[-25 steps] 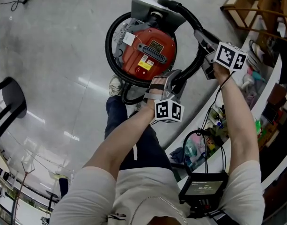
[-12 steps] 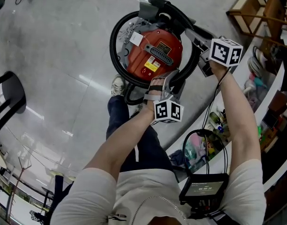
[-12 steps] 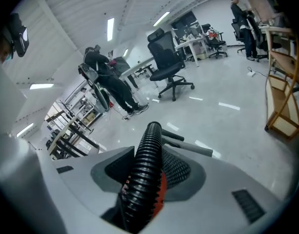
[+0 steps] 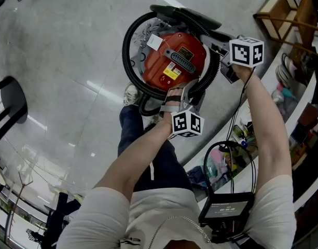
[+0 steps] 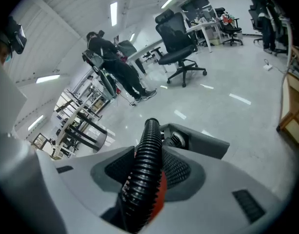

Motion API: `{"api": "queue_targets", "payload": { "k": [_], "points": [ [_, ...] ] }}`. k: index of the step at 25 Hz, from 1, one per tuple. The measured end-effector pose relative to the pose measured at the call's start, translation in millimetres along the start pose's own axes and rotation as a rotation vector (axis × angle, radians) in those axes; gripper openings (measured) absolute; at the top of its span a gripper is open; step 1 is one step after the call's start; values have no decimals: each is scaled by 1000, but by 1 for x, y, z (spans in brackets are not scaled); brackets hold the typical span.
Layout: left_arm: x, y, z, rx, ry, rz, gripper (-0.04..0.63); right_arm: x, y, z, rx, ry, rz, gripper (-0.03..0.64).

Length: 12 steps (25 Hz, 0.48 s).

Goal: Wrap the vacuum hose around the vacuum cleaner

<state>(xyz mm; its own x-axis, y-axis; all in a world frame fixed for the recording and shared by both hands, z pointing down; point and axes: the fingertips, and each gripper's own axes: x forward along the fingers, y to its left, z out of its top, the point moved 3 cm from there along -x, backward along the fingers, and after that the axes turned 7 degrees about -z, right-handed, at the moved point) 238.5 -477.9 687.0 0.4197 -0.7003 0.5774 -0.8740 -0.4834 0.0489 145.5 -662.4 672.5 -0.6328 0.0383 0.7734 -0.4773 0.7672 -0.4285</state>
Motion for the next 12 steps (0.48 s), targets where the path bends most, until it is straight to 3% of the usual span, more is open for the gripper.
{"api": "queue_targets", "payload": {
  "k": [12],
  "points": [
    [15,-17,-21,-27,90,-62,172,12,-31,-35,37,109,-110,181]
  ]
}}
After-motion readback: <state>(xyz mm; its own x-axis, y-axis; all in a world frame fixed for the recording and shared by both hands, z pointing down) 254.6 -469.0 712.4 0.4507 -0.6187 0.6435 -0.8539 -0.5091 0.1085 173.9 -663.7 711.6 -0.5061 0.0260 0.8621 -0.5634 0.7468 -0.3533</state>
